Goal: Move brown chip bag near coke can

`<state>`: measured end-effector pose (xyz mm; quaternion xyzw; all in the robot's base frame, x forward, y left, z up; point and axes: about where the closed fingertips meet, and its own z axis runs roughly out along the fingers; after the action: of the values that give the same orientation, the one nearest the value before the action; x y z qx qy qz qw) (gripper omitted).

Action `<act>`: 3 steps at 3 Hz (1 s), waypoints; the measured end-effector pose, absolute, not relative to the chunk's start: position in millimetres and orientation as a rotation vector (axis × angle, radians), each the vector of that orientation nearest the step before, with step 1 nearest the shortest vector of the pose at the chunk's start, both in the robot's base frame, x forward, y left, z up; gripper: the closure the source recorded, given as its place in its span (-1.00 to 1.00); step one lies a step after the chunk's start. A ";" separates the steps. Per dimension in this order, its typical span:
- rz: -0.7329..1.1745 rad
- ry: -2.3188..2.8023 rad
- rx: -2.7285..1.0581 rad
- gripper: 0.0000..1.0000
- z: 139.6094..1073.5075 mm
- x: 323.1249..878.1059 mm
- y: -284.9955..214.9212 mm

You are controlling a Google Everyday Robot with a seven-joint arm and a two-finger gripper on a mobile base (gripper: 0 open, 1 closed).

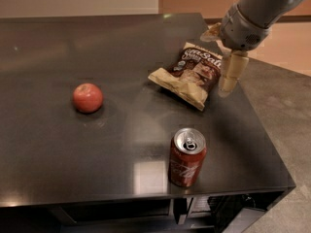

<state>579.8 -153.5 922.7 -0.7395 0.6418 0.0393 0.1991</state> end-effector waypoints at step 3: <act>0.136 1.561 -2.371 -1.00 864.5 605.2 -114.5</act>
Offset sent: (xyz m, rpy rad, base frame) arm 0.0292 0.0412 -0.0676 -0.1041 0.0607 0.3042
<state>605.2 -114.5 864.5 -0.8249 0.5432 0.0475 0.1492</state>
